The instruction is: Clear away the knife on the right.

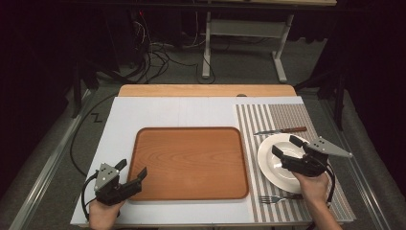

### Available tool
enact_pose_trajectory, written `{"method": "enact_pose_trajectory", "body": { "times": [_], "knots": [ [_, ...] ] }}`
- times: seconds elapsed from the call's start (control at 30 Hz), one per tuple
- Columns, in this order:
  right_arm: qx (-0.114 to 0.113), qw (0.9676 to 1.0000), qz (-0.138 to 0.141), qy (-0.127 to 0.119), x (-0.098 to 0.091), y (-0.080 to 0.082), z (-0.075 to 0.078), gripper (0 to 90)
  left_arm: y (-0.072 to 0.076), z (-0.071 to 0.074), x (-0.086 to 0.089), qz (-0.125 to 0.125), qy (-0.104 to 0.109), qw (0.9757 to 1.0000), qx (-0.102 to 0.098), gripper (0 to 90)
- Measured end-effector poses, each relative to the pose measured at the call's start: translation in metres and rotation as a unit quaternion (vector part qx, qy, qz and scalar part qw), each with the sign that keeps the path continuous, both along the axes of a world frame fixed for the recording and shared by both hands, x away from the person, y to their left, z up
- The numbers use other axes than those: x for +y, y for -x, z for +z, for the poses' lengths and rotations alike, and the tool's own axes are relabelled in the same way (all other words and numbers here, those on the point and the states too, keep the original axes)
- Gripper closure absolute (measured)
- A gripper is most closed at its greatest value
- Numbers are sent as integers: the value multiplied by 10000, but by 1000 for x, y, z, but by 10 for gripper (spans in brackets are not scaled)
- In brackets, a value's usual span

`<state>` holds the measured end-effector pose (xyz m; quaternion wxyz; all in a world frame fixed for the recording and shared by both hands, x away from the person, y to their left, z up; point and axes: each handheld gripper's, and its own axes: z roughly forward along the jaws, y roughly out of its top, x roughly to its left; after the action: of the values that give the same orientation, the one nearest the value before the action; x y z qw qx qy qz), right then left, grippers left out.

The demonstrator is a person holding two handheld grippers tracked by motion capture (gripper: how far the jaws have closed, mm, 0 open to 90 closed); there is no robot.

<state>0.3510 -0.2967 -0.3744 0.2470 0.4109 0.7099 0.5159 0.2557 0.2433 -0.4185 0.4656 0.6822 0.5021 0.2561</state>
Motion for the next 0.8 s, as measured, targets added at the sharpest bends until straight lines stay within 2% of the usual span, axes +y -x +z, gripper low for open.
{"method": "enact_pose_trajectory", "body": {
  "times": [0.33,0.8],
  "knots": [
    [92,9998,-154,26,-2,-17,1,186,-1,-1,0,4,-3,10000,25,225],
    [239,9993,-222,162,4,-42,6,204,-1,-1,0,15,14,10000,28,225]
  ]
}}
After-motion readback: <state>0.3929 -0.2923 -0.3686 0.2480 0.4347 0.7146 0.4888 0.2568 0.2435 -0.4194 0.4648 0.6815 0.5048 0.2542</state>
